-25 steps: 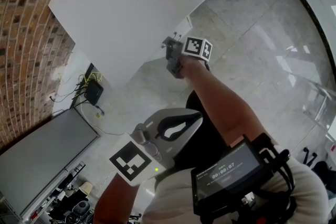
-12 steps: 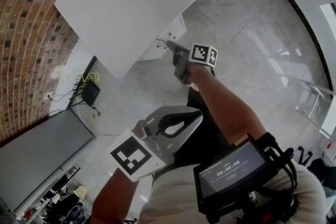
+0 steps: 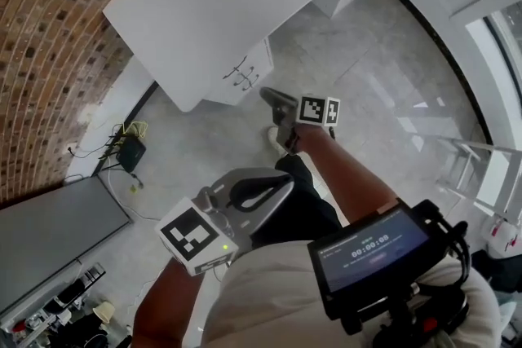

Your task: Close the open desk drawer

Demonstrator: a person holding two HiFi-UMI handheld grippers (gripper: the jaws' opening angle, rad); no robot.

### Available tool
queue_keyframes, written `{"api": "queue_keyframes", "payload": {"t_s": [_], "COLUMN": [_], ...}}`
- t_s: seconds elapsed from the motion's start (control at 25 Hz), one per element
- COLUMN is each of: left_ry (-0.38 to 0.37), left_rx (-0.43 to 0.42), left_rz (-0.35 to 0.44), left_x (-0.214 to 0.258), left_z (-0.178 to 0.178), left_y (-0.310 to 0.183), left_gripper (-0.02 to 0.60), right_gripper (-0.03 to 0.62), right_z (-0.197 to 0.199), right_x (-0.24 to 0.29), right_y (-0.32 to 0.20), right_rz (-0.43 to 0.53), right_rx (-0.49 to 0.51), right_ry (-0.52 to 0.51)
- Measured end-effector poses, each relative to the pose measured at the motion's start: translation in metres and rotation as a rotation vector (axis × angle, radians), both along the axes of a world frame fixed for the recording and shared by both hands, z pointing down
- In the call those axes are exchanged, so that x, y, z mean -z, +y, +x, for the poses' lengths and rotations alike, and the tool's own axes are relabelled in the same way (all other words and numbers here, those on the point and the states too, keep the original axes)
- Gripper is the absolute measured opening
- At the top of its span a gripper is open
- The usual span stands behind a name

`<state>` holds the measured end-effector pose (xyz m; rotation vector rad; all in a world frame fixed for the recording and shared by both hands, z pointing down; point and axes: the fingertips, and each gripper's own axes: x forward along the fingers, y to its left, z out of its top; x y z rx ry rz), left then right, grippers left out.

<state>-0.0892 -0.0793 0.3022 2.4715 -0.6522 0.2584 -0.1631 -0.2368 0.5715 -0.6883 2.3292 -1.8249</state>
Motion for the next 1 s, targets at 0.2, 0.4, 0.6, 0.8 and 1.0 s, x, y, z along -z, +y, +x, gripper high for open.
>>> {"api": "queue_keyframes", "payload": {"t_s": [0.2,0.4,0.6,0.8,1.0], "left_ry": [0.008,0.009,0.015,0.008,0.012], "left_rx": [0.039,0.074,0.096,0.128,0.184], "left_rz": [0.011,0.021,0.053,0.077,0.081], "left_x": [0.02,0.034,0.053,0.068,0.07], "left_z": [-0.005,-0.012,-0.016,-0.03,-0.046], "left_y": [0.032,0.052,0.078,0.105,0.132], "left_gripper": [0.005,0.005,0.005,0.005,0.005], "right_gripper": [0.028,0.026,0.014,0.009,0.008], "right_z": [0.013,0.01,0.009,0.011,0.014], "right_x": [0.051,0.1,0.146,0.199,0.245], "right_y": [0.032,0.061,0.108,0.146,0.171], "right_rz": [0.032,0.082,0.144,0.251,0.367], "right_rx": [0.003,0.065,0.162,0.208,0.227], "right_ry": [-0.019,-0.066,-0.057,-0.029,-0.013]}}
